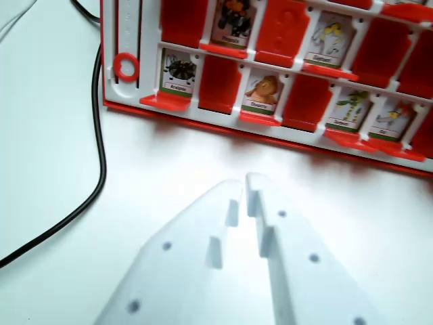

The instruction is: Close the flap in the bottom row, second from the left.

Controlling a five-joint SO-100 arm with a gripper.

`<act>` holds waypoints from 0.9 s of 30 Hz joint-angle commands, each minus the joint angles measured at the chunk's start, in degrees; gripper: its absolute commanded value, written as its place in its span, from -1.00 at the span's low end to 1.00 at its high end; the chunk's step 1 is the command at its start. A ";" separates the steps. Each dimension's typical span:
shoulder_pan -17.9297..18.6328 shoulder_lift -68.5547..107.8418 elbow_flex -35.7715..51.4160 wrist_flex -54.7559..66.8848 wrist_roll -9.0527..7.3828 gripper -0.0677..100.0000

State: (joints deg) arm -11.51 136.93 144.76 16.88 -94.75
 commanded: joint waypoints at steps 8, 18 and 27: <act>6.33 32.43 1.23 20.83 -0.88 -1.00; 9.40 40.61 -7.47 37.88 0.97 -1.00; 10.02 43.33 -9.84 41.57 0.62 -1.00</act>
State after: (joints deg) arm -2.02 179.82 139.57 58.27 -93.87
